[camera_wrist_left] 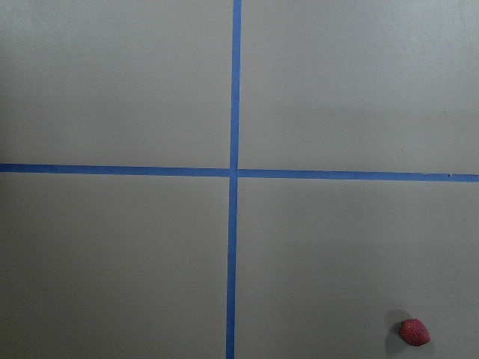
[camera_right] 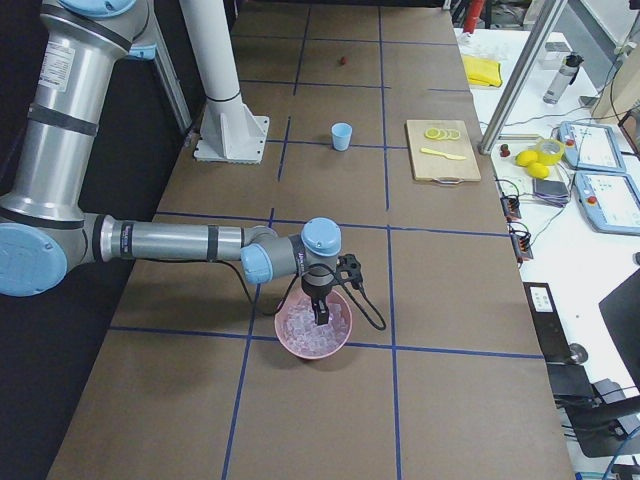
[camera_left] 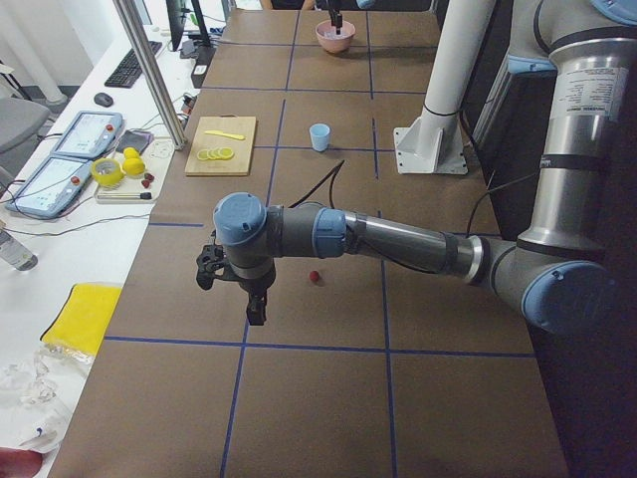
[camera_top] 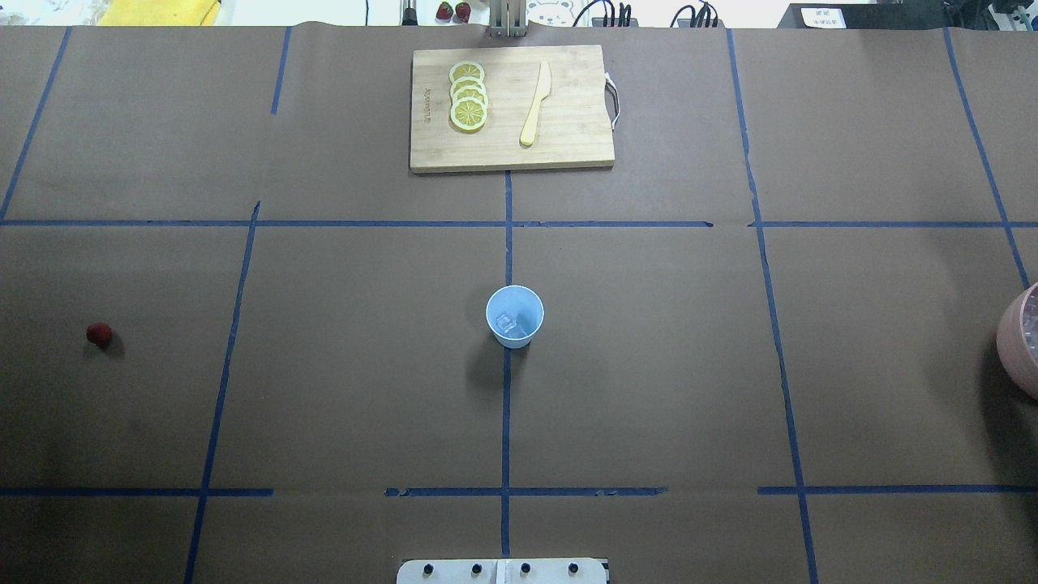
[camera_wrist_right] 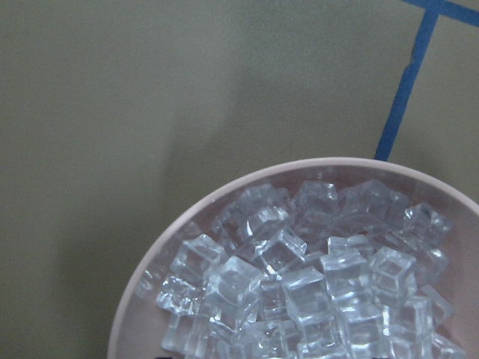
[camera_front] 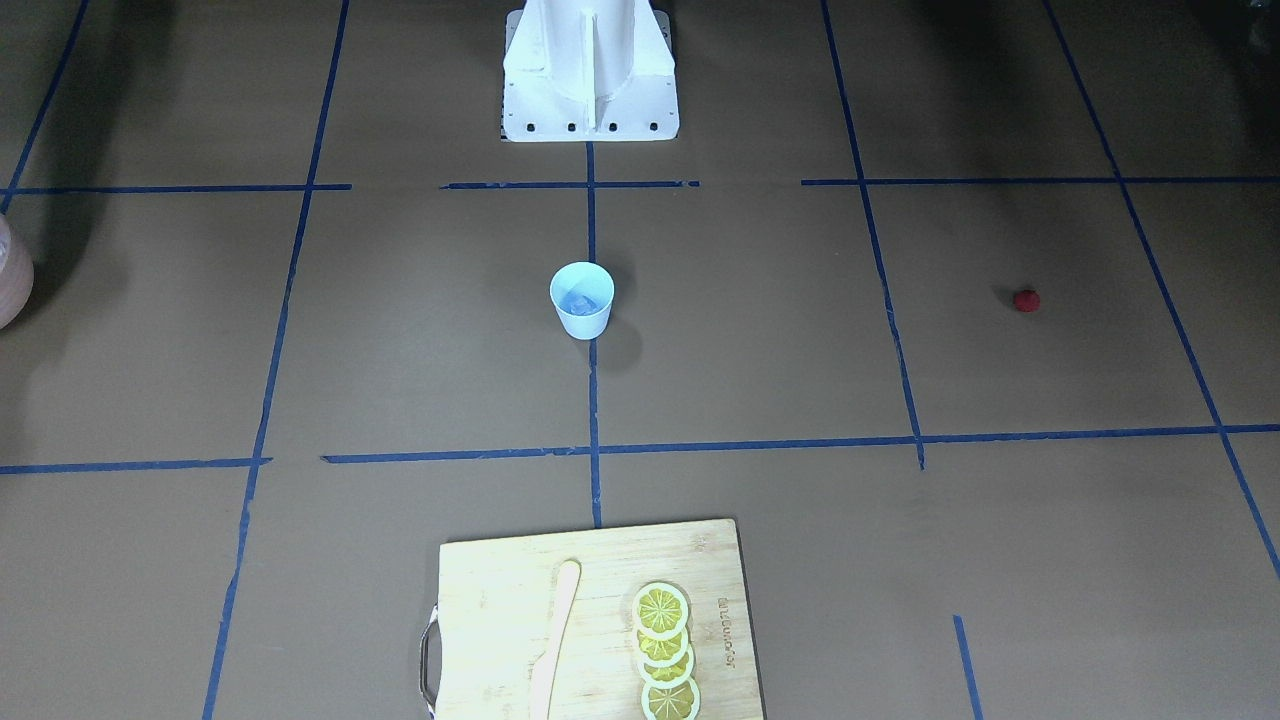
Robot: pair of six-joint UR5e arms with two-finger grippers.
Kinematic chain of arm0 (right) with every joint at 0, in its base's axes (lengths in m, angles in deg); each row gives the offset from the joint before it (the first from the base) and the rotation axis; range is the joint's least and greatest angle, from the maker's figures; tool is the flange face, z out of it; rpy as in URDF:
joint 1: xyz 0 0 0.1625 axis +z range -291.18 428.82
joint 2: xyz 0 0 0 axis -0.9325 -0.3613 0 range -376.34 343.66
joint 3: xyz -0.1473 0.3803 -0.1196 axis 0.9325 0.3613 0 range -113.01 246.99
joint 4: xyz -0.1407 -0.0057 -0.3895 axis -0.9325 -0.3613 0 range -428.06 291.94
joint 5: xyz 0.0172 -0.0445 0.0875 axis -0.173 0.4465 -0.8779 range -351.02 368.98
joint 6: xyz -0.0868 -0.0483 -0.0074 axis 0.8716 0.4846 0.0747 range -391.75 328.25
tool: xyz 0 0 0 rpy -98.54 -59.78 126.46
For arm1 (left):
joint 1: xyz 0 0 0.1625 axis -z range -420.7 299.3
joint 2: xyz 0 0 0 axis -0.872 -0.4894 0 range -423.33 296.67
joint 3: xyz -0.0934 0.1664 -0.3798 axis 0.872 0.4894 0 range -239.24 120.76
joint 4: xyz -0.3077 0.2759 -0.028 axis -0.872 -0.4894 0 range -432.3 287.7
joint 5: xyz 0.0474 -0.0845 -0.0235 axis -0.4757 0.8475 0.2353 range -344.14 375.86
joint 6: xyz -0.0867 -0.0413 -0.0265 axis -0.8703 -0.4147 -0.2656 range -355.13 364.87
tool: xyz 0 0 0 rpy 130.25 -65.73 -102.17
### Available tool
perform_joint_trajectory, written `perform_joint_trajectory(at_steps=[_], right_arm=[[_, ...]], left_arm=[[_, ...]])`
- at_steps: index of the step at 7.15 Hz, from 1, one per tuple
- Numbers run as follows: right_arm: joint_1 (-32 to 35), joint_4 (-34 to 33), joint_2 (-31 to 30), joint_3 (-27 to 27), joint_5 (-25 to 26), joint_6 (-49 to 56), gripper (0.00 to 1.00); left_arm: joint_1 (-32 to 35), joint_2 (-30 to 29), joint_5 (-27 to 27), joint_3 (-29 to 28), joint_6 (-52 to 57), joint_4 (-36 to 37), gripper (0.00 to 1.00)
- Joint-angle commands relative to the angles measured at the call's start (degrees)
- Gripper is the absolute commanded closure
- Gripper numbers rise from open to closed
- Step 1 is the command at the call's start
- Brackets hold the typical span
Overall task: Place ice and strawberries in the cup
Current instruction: 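Lower the right gripper into the pink bowl toward the ice cubes, then close the right gripper on a third ice cube and lift it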
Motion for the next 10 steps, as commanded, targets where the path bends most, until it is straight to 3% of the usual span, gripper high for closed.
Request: perform_joint_trajectory(at_steps=[1,5,10], right_arm=[[-0.3,0.0,-0.8,1.0,0.0,1.7,0.13],[-0.3,0.0,-0.8,1.6,-0.1,1.7,0.26],[-0.6,0.0,-0.5,1.8,0.2,1.7,0.3]], left_arm=[[0.1,0.0,0.0,0.3,-0.2,0.1,0.0],[0.1,0.0,0.0,0.5,-0.2,0.1,0.0],[0.0,0.0,0.0,0.5,-0.2,0.1,0.0]])
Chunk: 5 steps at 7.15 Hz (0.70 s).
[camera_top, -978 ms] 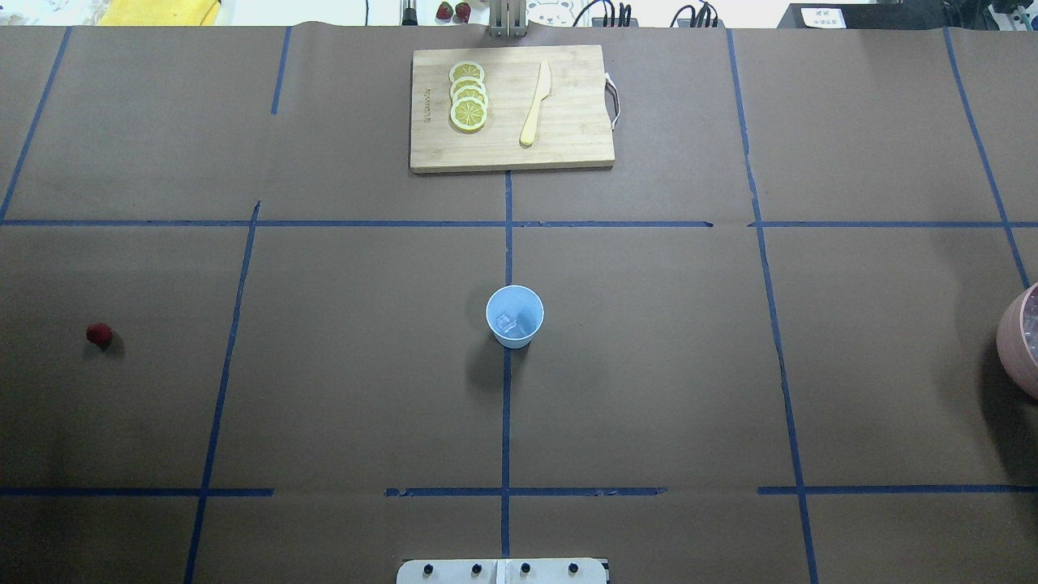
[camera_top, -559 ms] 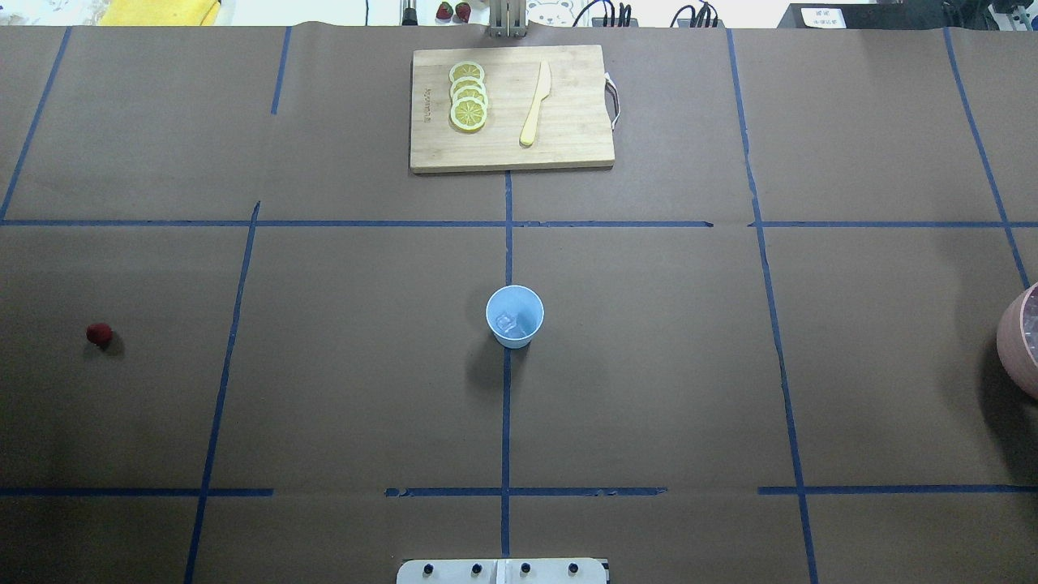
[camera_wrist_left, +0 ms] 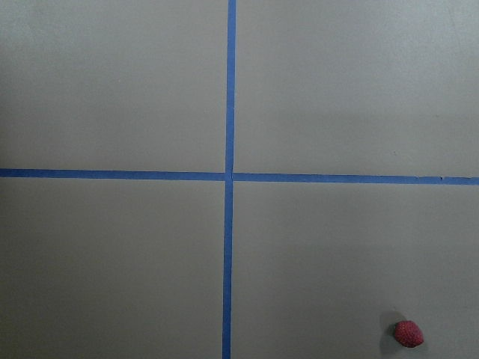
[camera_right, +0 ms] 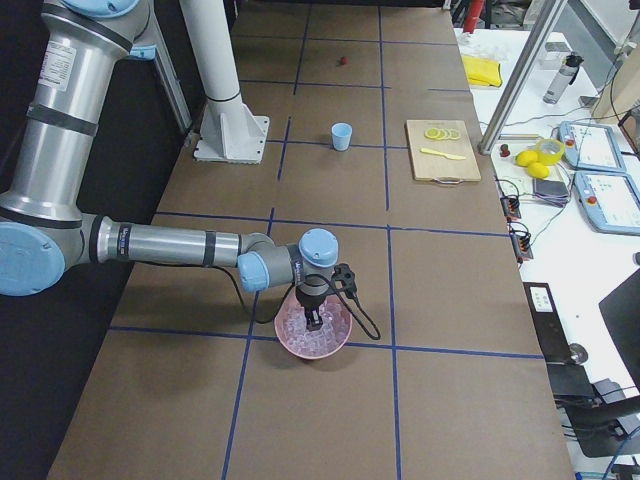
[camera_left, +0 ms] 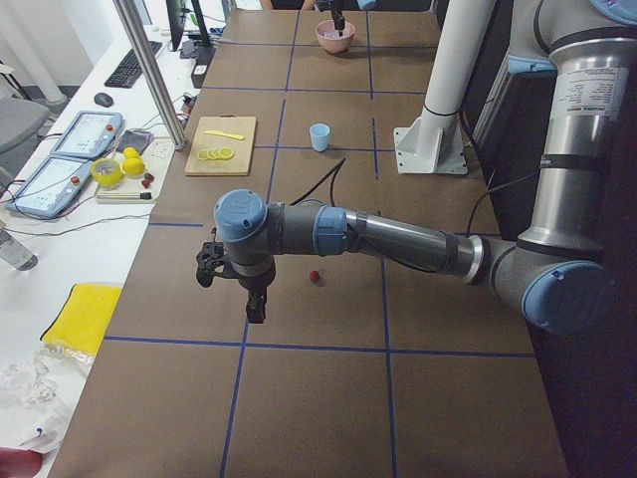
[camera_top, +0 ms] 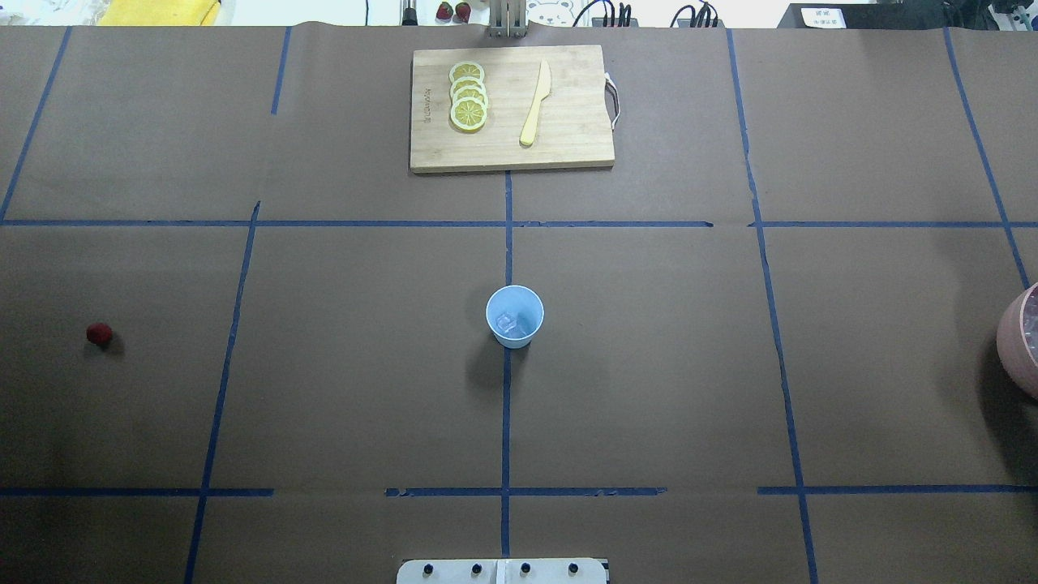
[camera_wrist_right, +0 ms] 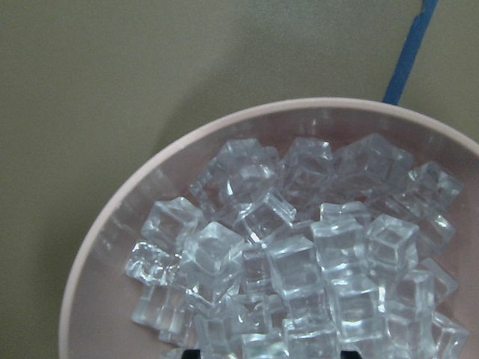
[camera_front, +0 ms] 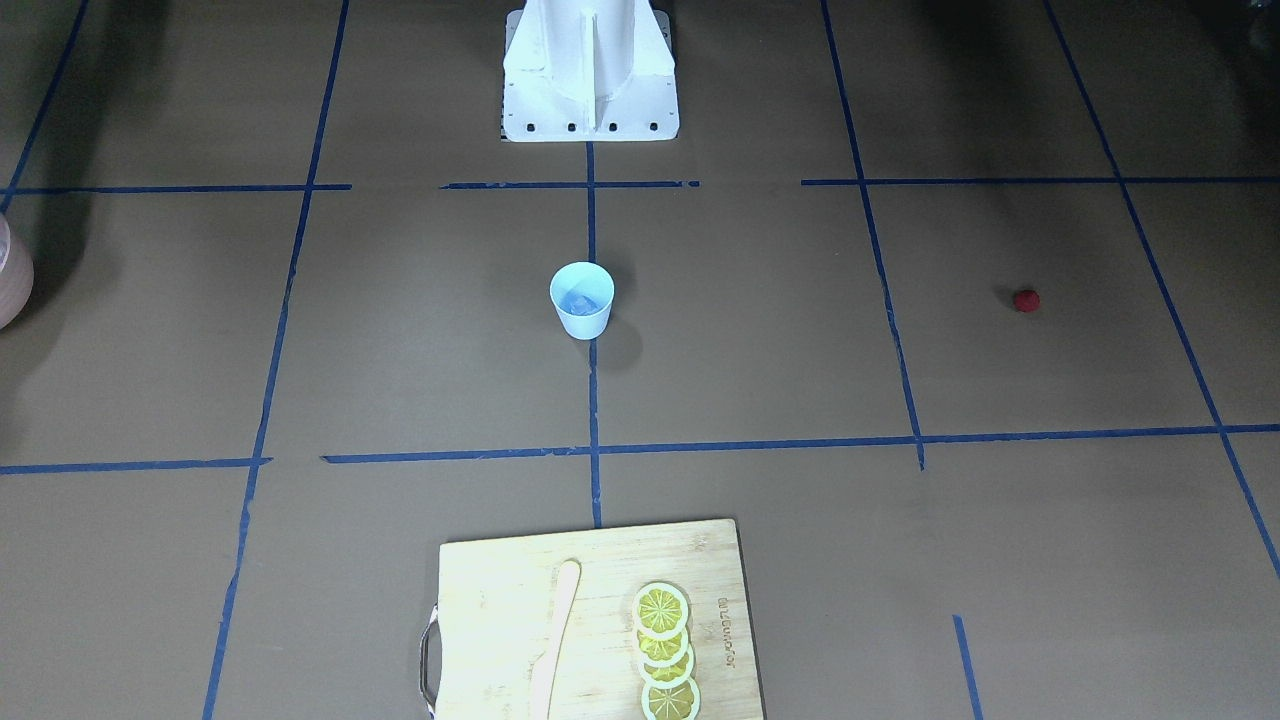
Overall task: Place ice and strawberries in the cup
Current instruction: 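Close the right gripper on a third ice cube and lift it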
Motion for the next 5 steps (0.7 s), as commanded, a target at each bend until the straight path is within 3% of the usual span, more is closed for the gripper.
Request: perform_joint_trajectory(at_steps=[1,4,5], right_arm=[[-0.1,0.0,0.0,0.1,0.3,0.0,0.3],[-0.3,-0.1,-0.1,0.1,0.3,0.0,0.3],[-0.4,-0.1,-0.3,0.2,0.3,0.0,0.39]], left_arm=[[0.0,0.0,0.0,0.0,0.0,0.0,0.0],[0.0,0.0,0.0,0.2,0.0,-0.1,0.0],[0.0,0.0,0.0,0.3,0.0,0.0,0.0]])
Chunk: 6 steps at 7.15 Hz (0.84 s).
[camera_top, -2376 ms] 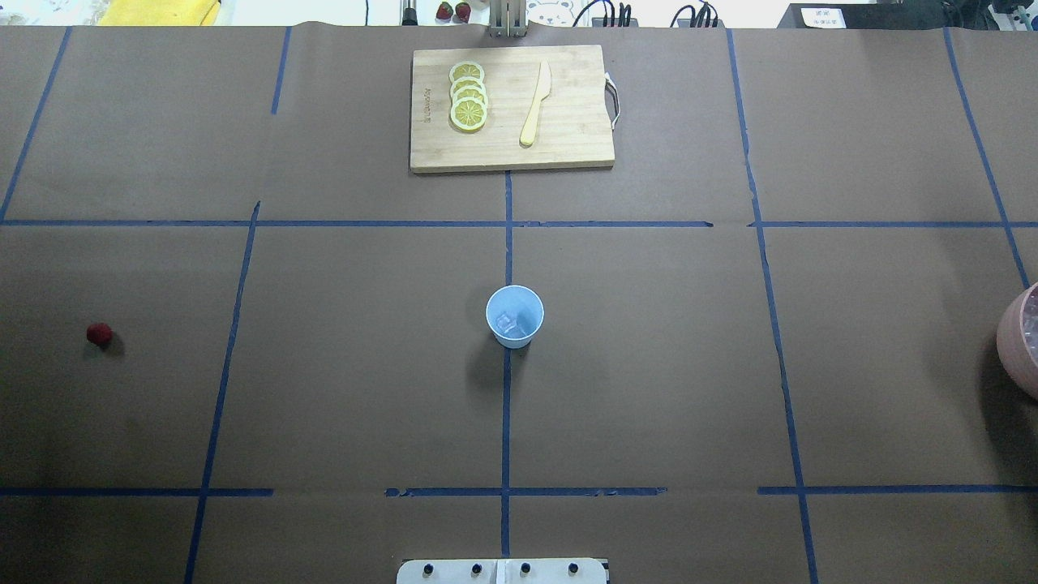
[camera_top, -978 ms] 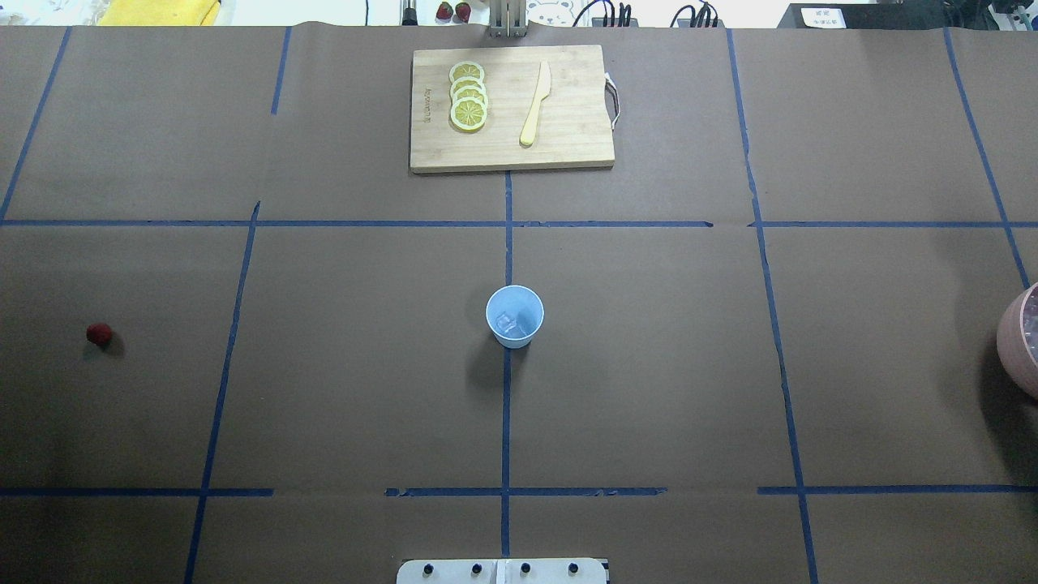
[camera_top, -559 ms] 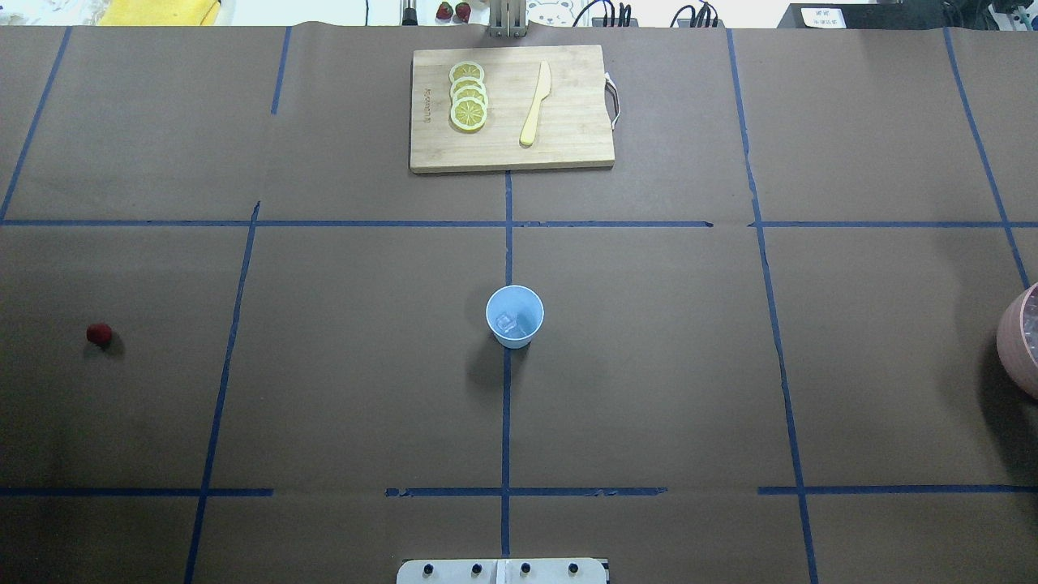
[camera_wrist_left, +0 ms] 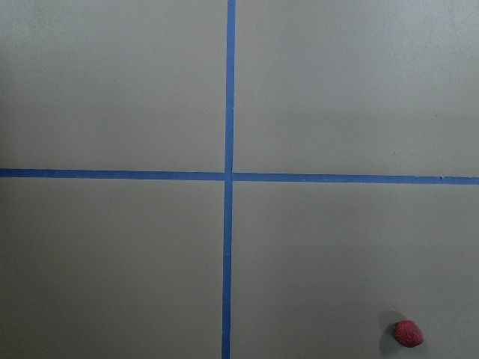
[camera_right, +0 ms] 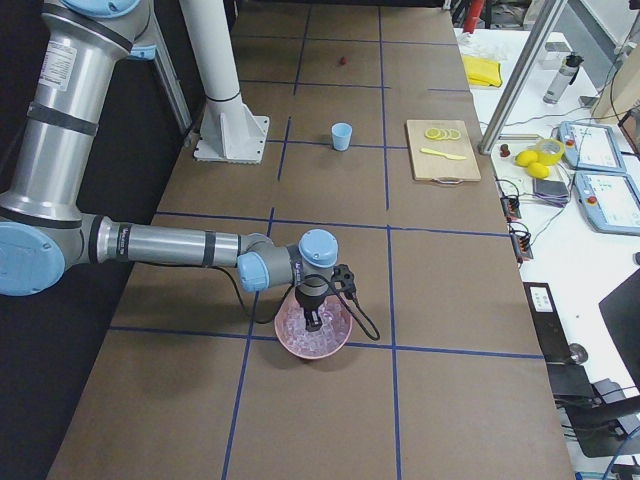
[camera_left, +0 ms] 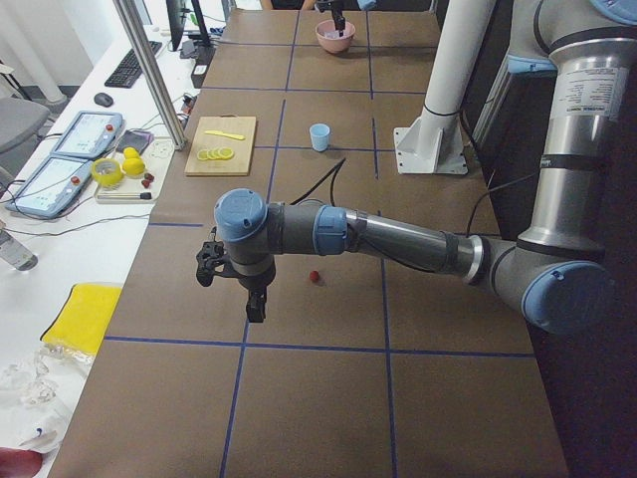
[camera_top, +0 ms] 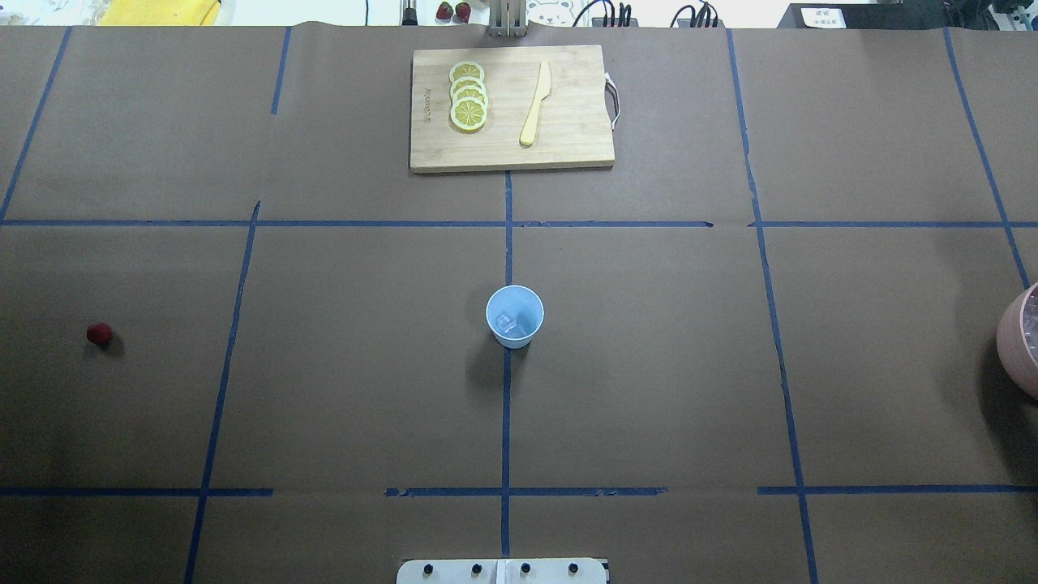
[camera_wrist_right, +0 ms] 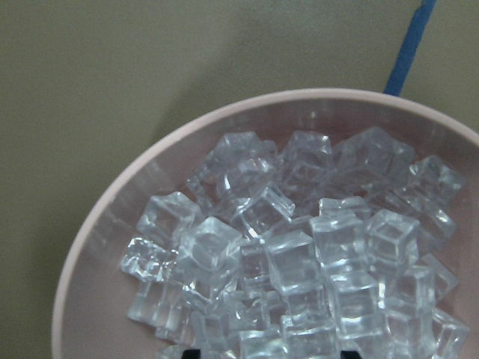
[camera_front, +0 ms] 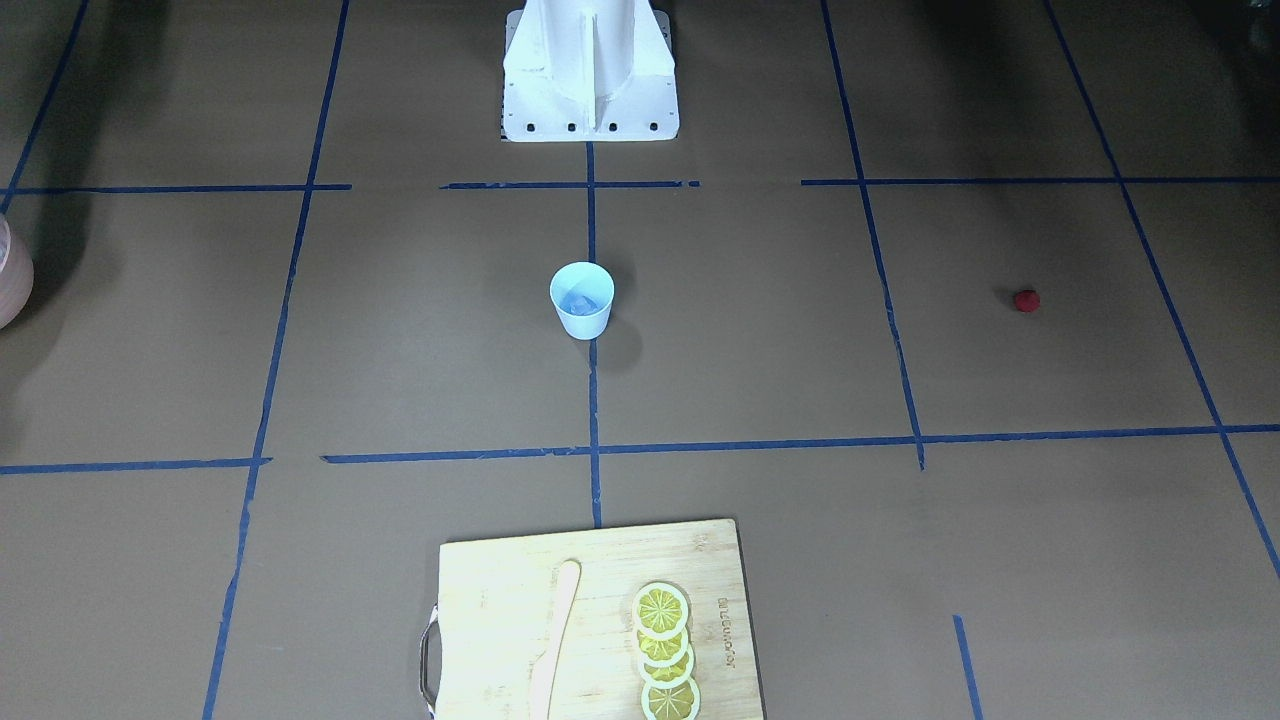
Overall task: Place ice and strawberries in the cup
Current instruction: 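Close the right gripper on a third ice cube and lift it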
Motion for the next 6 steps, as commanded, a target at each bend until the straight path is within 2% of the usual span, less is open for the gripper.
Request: perform_joint_trajectory(at_steps=[1,2,3,4,6], right_arm=[[0.0,0.1,-0.2,0.1,0.0,0.1,0.62],[-0.2,0.0,-0.2,0.1,0.5,1.6,0.8],[-0.2,0.0,-0.2,0.1,1.1,5.1,0.94],[-0.1,0.0,-0.3,0.0,1.1,5.5,1.0],[0.8,-0.8,-0.5,-3.5,0.6,5.5,1.0]], left_arm=[[0.0,0.0,0.0,0.2,0.0,0.0,0.0],[0.0,0.0,0.0,0.2,0.0,0.0,0.0],[0.0,0.0,0.0,0.2,0.0,0.0,0.0],[0.0,0.0,0.0,0.2,0.0,0.0,0.0],[0.0,0.0,0.0,0.2,0.0,0.0,0.0]])
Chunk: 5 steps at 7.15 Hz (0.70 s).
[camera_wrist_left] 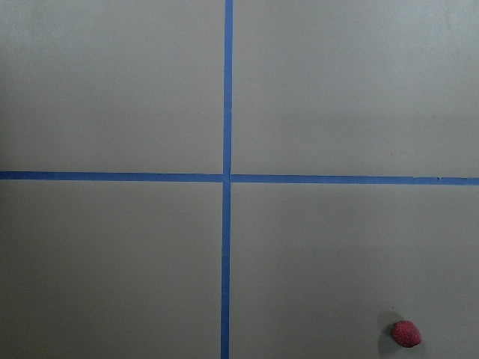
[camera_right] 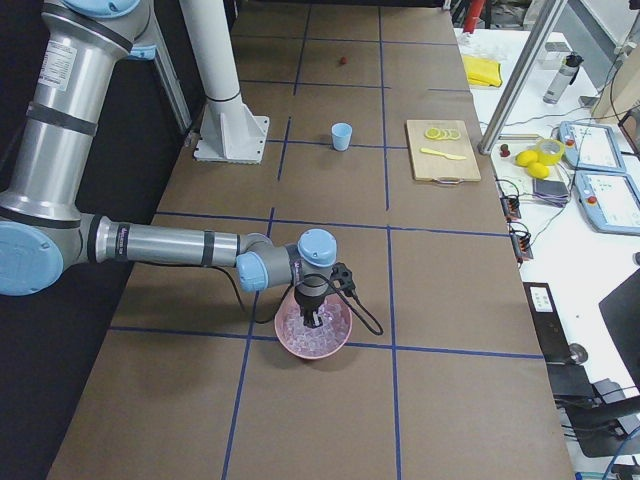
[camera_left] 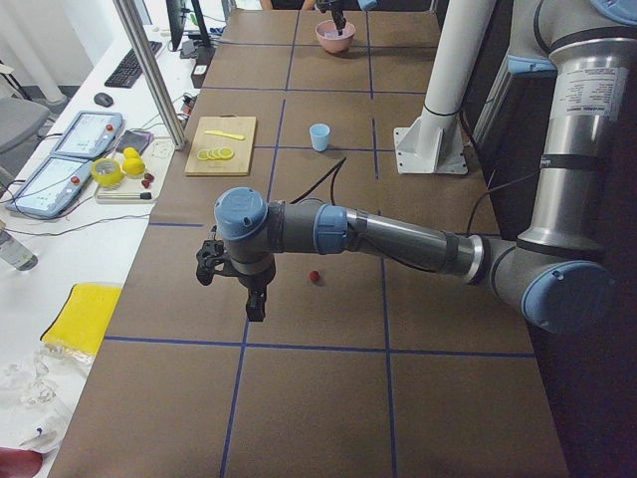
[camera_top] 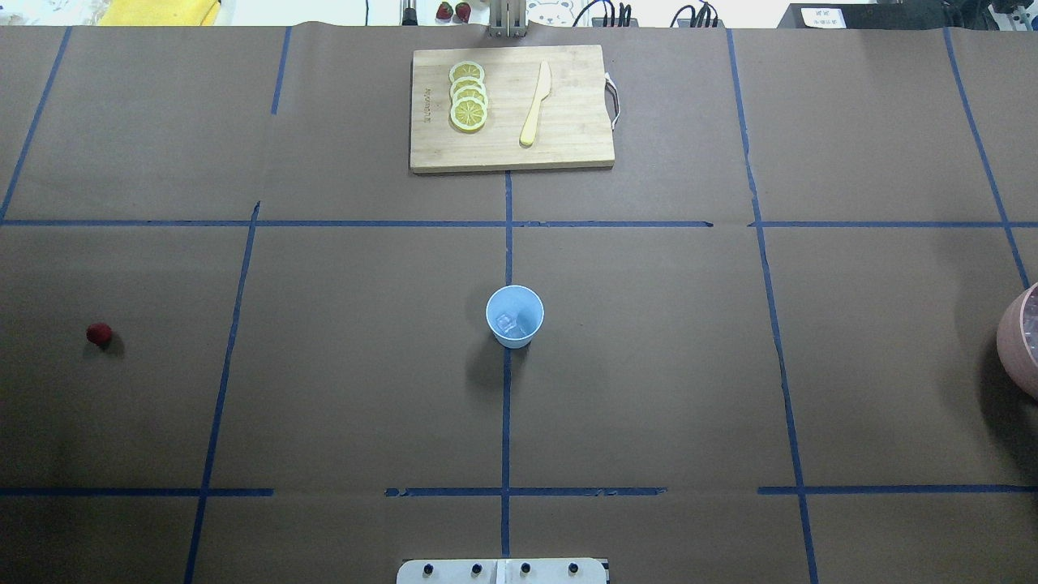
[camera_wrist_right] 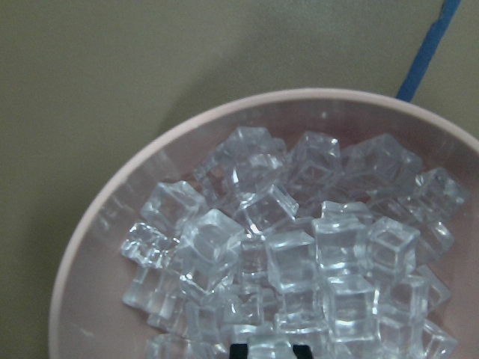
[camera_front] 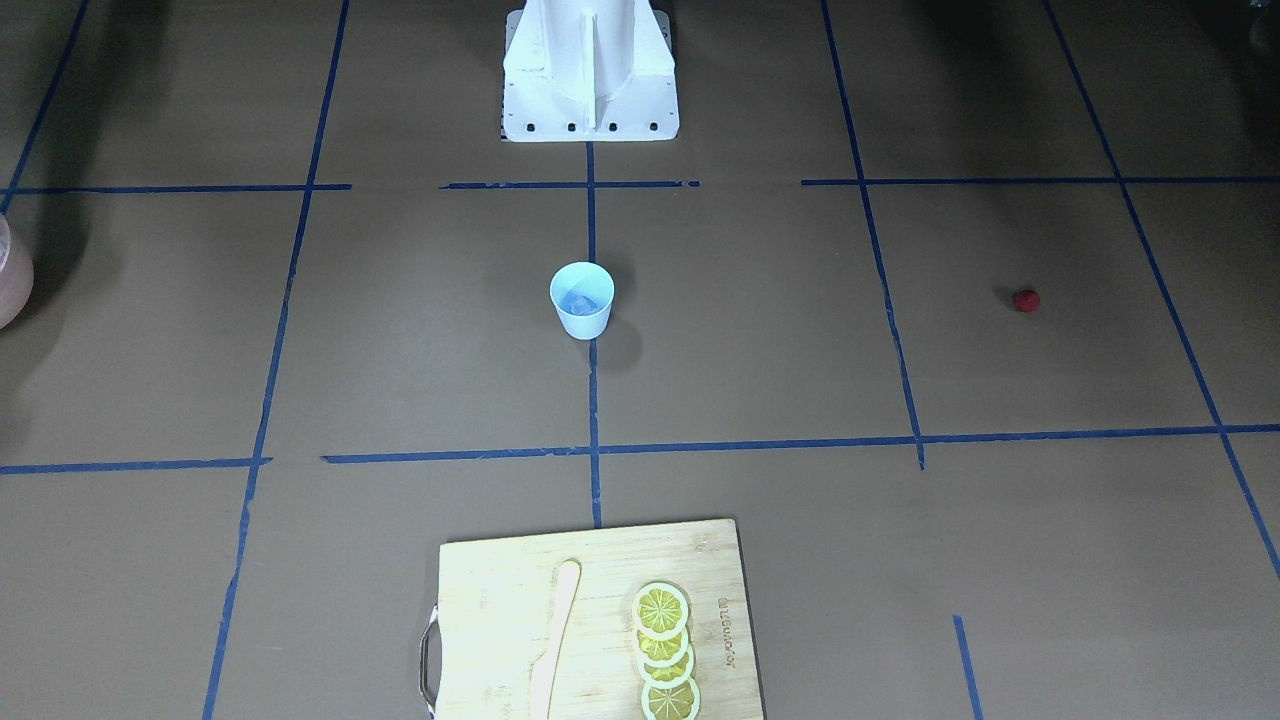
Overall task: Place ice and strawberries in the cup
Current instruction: 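Close the right gripper on a third ice cube and lift it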
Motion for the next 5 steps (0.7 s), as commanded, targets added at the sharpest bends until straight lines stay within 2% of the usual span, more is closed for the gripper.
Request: perform_joint_trajectory(at_steps=[1,3,4,5], right_arm=[[2.5,-3.5,-0.6,-6.3,-0.8,0.2,1.0],[5.9,-14.6,0.1,-16.5,-0.9,0.2,1.0],[5.9,-17.3,2.8,-18.8,-1.2,-0.2,1.0],[5.9,-19.6,7.8,-18.2,-2.0,-1.3,1.0]], left_arm=[[0.1,0.0,0.0,0.1,0.0,0.0,0.0],[0.1,0.0,0.0,0.1,0.0,0.0,0.0],[0.1,0.0,0.0,0.0,0.0,0.0,0.0],[0.1,0.1,0.0,0.0,0.0,0.0,0.0]])
